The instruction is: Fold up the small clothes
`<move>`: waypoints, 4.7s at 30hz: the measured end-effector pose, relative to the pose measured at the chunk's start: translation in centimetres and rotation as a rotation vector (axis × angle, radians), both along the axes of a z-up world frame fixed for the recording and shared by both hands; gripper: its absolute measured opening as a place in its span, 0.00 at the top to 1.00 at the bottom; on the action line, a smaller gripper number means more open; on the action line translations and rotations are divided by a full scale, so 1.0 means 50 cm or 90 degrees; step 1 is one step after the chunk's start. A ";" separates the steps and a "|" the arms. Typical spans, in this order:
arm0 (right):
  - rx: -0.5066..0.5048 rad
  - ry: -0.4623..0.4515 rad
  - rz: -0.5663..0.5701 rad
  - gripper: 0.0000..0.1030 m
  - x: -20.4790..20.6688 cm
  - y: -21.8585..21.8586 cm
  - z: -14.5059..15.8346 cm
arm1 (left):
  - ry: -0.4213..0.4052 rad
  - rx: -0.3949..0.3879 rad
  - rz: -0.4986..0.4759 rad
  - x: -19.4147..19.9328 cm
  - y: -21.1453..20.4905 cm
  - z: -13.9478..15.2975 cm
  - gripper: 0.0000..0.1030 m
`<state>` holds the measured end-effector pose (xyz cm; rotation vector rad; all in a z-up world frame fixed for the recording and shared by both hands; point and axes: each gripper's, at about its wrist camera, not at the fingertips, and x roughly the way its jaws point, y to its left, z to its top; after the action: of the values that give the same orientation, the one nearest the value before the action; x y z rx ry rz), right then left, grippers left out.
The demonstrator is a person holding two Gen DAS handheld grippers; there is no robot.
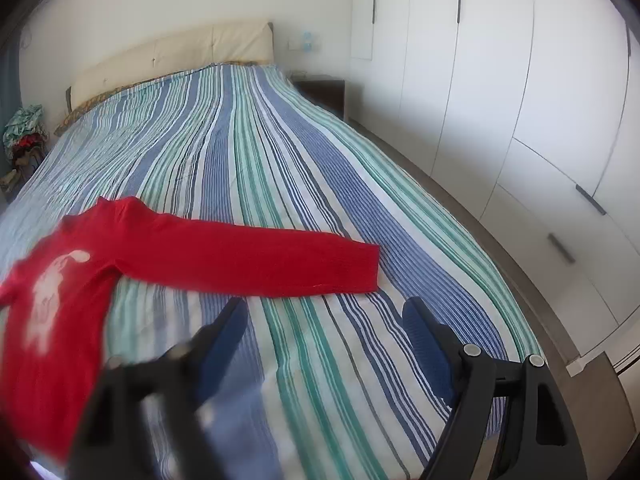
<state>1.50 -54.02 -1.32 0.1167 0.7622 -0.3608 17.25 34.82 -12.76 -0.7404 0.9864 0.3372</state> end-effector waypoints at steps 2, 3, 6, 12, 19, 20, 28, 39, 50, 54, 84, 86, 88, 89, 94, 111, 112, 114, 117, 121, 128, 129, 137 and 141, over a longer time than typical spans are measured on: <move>-0.003 0.002 -0.001 0.23 0.001 0.001 0.001 | -0.001 0.000 0.012 -0.002 0.010 -0.007 0.38; -0.004 0.003 -0.001 0.23 0.001 0.002 0.001 | -0.003 -0.001 0.018 -0.004 0.015 -0.009 0.42; -0.011 0.009 0.002 0.23 0.004 0.006 0.000 | 0.003 0.018 0.022 -0.007 0.023 -0.011 0.96; -0.021 0.022 0.006 0.23 0.012 0.011 -0.006 | 0.056 0.235 0.036 -0.005 0.014 0.029 0.99; -0.017 0.024 0.002 0.23 0.012 0.006 -0.008 | 0.128 0.294 0.040 0.013 0.030 -0.005 0.99; -0.018 0.023 0.001 0.23 0.010 0.006 -0.007 | 0.134 0.299 0.038 0.015 0.031 -0.007 0.99; 0.002 0.021 -0.009 0.23 0.007 -0.010 -0.011 | 0.180 0.304 0.037 0.030 0.052 -0.036 0.98; 0.000 0.035 -0.003 0.23 0.014 -0.006 -0.012 | 0.136 0.304 0.021 0.007 0.031 0.039 0.36; 0.050 0.032 0.129 0.19 0.151 0.083 0.030 | -0.065 0.259 -0.336 0.202 -0.250 0.188 0.23; 0.123 0.027 0.238 0.17 0.312 0.170 0.055 | -0.045 0.229 -0.431 0.339 -0.381 0.146 0.23; -0.020 0.187 0.478 0.96 0.838 0.491 -0.157 | -0.003 0.464 -0.585 0.475 -0.647 -0.034 1.00; -0.046 0.223 0.467 0.96 0.843 0.503 -0.200 | -0.009 0.485 -0.579 0.459 -0.653 -0.042 0.99; -0.055 0.227 0.454 0.95 0.837 0.508 -0.224 | -0.012 0.491 -0.576 0.445 -0.654 -0.035 0.92; -0.046 0.222 0.444 0.94 0.833 0.497 -0.222 | -0.013 0.485 -0.572 0.439 -0.652 -0.024 0.84; -0.013 0.160 0.403 0.42 0.783 0.437 -0.144 | -0.077 0.491 -0.526 0.372 -0.602 0.083 0.49; -0.093 0.449 0.658 0.42 0.056 0.549 -0.228 | 0.069 0.514 -0.824 -0.320 -0.720 -0.003 0.44; -0.099 0.446 0.648 0.41 0.029 0.537 -0.222 | 0.070 0.516 -0.827 -0.332 -0.715 0.009 0.44; -0.078 0.471 0.613 0.41 -0.001 0.503 -0.207 | 0.045 0.498 -0.798 -0.336 -0.696 0.046 0.43; -0.044 0.406 0.527 0.41 -0.013 0.447 -0.153 | -0.029 0.432 -0.692 -0.302 -0.662 0.121 0.31; 0.055 0.193 0.348 0.31 0.001 0.376 -0.062 | -0.133 0.293 -0.508 -0.240 -0.622 0.214 0.23; 0.159 -0.006 0.246 0.28 0.017 0.415 0.008 | -0.250 0.148 -0.388 -0.286 -0.610 0.293 0.19; 0.149 -0.021 0.258 0.28 0.000 0.429 0.025 | -0.263 0.162 -0.392 -0.303 -0.613 0.308 0.19; 0.069 -0.221 0.327 0.14 -0.119 0.497 0.212 | -0.395 0.204 -0.341 -0.410 -0.607 0.453 0.06; 0.063 -0.313 0.346 0.07 -0.153 0.521 0.278 | -0.411 0.194 -0.341 -0.420 -0.609 0.493 0.06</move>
<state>-6.15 -27.95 12.56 0.0825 0.3008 0.2221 -3.75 4.38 11.88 -0.2493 0.4677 -0.2154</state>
